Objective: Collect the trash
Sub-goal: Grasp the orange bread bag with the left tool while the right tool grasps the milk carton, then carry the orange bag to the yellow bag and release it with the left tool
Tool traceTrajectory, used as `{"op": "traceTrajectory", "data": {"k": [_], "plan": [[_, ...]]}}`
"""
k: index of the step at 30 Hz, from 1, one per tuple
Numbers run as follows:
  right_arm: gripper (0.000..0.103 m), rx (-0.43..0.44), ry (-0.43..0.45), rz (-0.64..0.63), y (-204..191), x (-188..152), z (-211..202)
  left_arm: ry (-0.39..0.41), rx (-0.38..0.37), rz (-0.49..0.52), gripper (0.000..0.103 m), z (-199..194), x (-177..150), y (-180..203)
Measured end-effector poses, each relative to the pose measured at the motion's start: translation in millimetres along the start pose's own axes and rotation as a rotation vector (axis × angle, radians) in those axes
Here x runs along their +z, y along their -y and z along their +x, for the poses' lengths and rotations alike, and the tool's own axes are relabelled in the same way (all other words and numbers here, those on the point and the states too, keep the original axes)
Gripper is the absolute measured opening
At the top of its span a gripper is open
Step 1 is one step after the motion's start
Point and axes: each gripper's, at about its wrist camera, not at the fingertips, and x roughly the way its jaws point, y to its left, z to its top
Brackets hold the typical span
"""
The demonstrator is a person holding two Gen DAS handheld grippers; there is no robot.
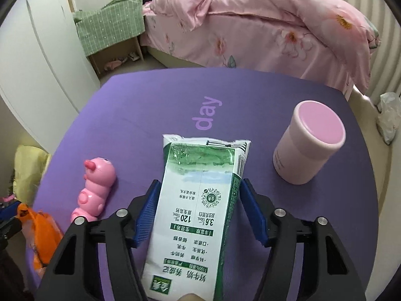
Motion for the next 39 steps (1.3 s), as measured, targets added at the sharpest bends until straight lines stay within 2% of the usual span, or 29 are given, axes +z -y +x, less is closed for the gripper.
{"op": "traceTrajectory", "data": {"k": [5, 12, 13, 14, 18, 23, 27, 30, 34, 39], "plan": [[0.055, 0.041, 0.107, 0.001, -6, -17, -46, -0.01, -0.044, 0.009, 0.049, 4, -5, 0], [0.055, 0.063, 0.25, -0.003, -13, -36, -104, -0.05, -0.002, 0.003, 0.048, 17, -9, 4], [0.055, 0.059, 0.263, -0.005, -15, -38, -109, -0.055, 0.008, -0.001, 0.041, 19, -10, 3], [0.055, 0.056, 0.277, -0.009, -16, -40, -115, -0.062, 0.011, -0.005, 0.027, 20, -10, 3], [0.055, 0.081, 0.309, -0.001, -18, -44, -131, -0.042, 0.004, -0.016, 0.023, 8, -6, 2], [0.055, 0.113, 0.372, -0.02, -29, -42, -156, 0.08, 0.045, -0.021, 0.021, -39, 7, -4], [0.055, 0.145, 0.414, -0.052, -48, -37, -171, 0.184, 0.133, -0.017, 0.021, -84, 13, -18], [0.055, 0.177, 0.436, -0.087, -65, -33, -179, 0.25, 0.228, -0.036, 0.021, -120, 14, -42], [0.055, 0.215, 0.453, -0.133, -91, -28, -187, 0.292, 0.35, -0.091, 0.022, -155, 10, -79], [0.055, 0.242, 0.459, -0.181, -119, -21, -191, 0.307, 0.485, -0.179, 0.022, -189, -3, -132]]}}
